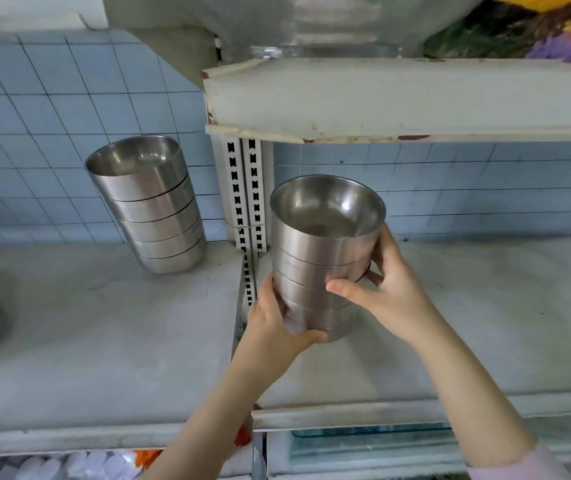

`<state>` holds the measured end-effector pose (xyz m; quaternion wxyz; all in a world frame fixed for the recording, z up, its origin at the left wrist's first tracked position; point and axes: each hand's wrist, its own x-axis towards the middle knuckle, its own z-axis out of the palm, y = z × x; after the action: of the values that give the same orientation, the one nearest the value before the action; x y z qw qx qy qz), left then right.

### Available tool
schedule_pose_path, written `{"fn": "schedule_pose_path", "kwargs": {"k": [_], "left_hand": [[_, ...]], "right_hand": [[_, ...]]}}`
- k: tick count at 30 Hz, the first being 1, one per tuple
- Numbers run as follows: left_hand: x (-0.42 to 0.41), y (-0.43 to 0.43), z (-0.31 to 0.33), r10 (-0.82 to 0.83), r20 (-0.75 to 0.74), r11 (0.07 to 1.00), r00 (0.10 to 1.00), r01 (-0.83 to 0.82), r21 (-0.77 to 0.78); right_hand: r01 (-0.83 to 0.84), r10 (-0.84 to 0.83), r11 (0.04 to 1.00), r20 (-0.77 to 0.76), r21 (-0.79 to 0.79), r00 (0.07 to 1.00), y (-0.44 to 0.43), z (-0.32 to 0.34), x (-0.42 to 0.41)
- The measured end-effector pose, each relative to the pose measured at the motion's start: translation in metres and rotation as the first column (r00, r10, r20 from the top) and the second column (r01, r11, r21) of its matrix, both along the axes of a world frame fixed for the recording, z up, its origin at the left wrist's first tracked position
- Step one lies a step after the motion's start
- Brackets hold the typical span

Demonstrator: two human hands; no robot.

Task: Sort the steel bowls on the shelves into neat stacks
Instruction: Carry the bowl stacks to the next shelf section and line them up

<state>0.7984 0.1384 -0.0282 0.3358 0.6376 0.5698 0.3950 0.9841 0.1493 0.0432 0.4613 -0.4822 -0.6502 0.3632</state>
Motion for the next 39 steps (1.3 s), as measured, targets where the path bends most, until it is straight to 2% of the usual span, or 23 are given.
{"fn": "schedule_pose_path", "kwargs": {"k": [4, 9, 21, 26, 30, 33, 36, 37, 39], "left_hand": [[0.001, 0.033, 0.006, -0.007, 0.068, 0.999, 0.998, 0.009, -0.034], [0.001, 0.074, 0.003, -0.001, 0.066, 0.996, 0.998, 0.007, -0.088], [0.002, 0.123, -0.004, 0.010, -0.005, 0.992, 1.000, -0.010, -0.126], [0.005, 0.133, -0.004, 0.019, -0.009, 0.989, 1.000, -0.020, -0.147], [0.006, 0.136, -0.004, 0.015, -0.027, 0.992, 1.000, -0.018, -0.123], [0.005, 0.134, -0.004, -0.007, -0.010, 0.995, 1.000, 0.006, -0.104], [-0.002, 0.109, 0.007, -0.035, -0.043, 0.996, 0.998, 0.031, -0.082], [-0.009, 0.095, 0.008, -0.012, -0.042, 1.000, 0.999, 0.011, -0.024], [-0.035, 0.060, 0.010, 0.097, 0.035, 0.977, 0.995, -0.102, 0.189]], "right_hand": [[-0.006, 0.006, 1.000, -0.008, -0.009, 1.000, 0.038, 0.002, 0.001], [-0.010, 0.010, 1.000, 0.039, -0.007, 0.999, 0.081, 0.002, 0.000], [-0.045, 0.047, 0.998, 0.069, -0.033, 0.997, 0.132, -0.005, 0.006], [-0.086, 0.093, 0.994, 0.131, -0.060, 0.987, 0.143, 0.001, 0.012], [-0.099, 0.110, 0.991, 0.130, -0.087, 0.985, 0.147, 0.001, 0.015], [-0.008, 0.016, 0.996, 0.091, -0.090, 0.996, 0.141, -0.002, 0.011], [0.187, -0.189, 0.980, -0.021, -0.070, 0.982, 0.111, -0.003, -0.005], [0.255, -0.258, 0.966, -0.074, -0.050, 0.963, 0.097, -0.005, -0.014], [0.355, -0.349, 0.935, -0.189, 0.000, 0.918, 0.070, -0.011, -0.034]]}}
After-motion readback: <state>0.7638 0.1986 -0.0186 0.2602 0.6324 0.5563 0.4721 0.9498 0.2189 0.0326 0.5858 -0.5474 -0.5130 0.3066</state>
